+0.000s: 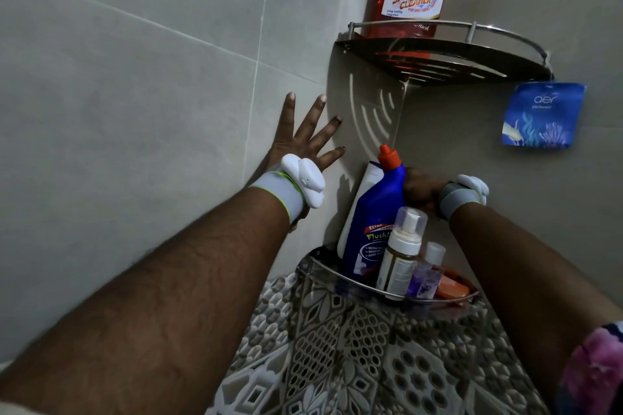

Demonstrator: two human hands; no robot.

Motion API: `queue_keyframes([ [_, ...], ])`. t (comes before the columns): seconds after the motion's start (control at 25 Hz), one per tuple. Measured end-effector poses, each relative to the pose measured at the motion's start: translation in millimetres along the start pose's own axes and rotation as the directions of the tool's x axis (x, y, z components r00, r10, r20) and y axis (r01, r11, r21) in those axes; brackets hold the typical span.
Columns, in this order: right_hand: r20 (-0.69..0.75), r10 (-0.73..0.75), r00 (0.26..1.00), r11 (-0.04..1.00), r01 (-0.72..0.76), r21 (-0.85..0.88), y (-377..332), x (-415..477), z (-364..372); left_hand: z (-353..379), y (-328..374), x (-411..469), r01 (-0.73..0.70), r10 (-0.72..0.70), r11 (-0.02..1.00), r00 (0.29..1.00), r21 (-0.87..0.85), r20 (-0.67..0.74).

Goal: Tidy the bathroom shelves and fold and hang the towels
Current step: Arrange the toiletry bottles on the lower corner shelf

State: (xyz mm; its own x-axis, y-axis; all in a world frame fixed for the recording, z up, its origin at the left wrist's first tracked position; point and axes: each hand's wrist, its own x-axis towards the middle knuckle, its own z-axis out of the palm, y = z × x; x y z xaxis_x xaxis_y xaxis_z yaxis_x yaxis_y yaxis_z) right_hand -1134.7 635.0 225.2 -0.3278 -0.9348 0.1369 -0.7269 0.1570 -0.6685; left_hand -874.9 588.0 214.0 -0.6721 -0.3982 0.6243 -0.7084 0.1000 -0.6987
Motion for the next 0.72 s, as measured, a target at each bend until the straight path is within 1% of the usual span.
queue_keyframes([
  [0.08, 0.048, 0.016, 0.999, 0.994, -0.021, 0.106, -0.4, -2.2, -2.1, -0.1, 1.1, 2.2, -0.006, 0.006, 1.0, 1.0, -0.002, -0.002],
  [0.12, 0.083, 0.013, 0.996, 0.981, -0.028, 0.19, -1.0, -2.8, -2.7, -0.1, 1.4, 2.9, -0.005, 0.005, 1.0, 1.0, 0.005, 0.0],
  [0.2, 0.141, -0.011, 0.99, 0.937, -0.039, 0.346, -2.6, -7.0, -2.7, -0.2, 1.9, 3.6, -0.008, 0.008, 1.0, 1.0, 0.021, 0.001],
  [0.24, 0.154, -0.021, 0.988, 0.919, -0.042, 0.392, -4.5, -10.5, -2.3, 0.1, 2.7, 4.0, -0.008, 0.008, 1.0, 1.0, 0.024, 0.005],
  [0.32, 0.134, -0.021, 0.991, 0.908, -0.037, 0.418, -10.6, -18.8, -4.4, 0.2, 4.0, 5.0, -0.002, 0.002, 1.0, 1.0, 0.031, 0.009],
  [0.44, 0.103, -0.022, 0.994, 0.936, -0.015, 0.352, -18.0, -29.6, -12.1, -2.7, 5.0, 7.2, -0.011, 0.01, 0.999, 1.0, 0.032, 0.023],
  [0.48, 0.081, -0.019, 0.997, 0.952, -0.007, 0.306, -21.4, -31.3, -13.2, -3.1, 5.1, 7.7, -0.014, 0.013, 1.0, 0.999, 0.026, 0.033],
  [0.52, 0.028, -0.019, 0.999, 0.968, 0.012, 0.25, -24.9, -33.1, -15.8, -4.0, 5.7, 8.6, -0.015, 0.014, 1.0, 0.999, 0.022, 0.037],
  [0.56, -0.063, -0.028, 0.998, 0.978, 0.04, 0.205, -29.6, -34.6, -17.3, -4.0, 6.1, 9.2, -0.016, 0.015, 1.0, 0.999, 0.022, 0.039],
  [0.6, -0.183, -0.05, 0.982, 0.983, 0.08, 0.163, -35.3, -37.5, -18.8, -4.1, 6.0, 9.7, -0.015, 0.014, 1.0, 0.999, 0.024, 0.041],
  [0.64, -0.296, -0.085, 0.951, 0.985, 0.125, 0.12, -41.4, -42.0, -18.7, -2.7, 6.5, 10.1, -0.013, 0.012, 1.0, 0.999, 0.026, 0.042],
  [0.68, -0.367, -0.123, 0.922, 0.982, 0.166, 0.088, -47.5, -49.7, -19.8, -3.6, 6.7, 10.2, -0.011, 0.01, 1.0, 0.999, 0.025, 0.039],
  [0.72, -0.374, -0.145, 0.916, 0.979, 0.188, 0.082, -51.9, -56.8, -20.6, -4.5, 6.8, 10.5, -0.012, 0.011, 1.0, 0.999, 0.023, 0.036],
])
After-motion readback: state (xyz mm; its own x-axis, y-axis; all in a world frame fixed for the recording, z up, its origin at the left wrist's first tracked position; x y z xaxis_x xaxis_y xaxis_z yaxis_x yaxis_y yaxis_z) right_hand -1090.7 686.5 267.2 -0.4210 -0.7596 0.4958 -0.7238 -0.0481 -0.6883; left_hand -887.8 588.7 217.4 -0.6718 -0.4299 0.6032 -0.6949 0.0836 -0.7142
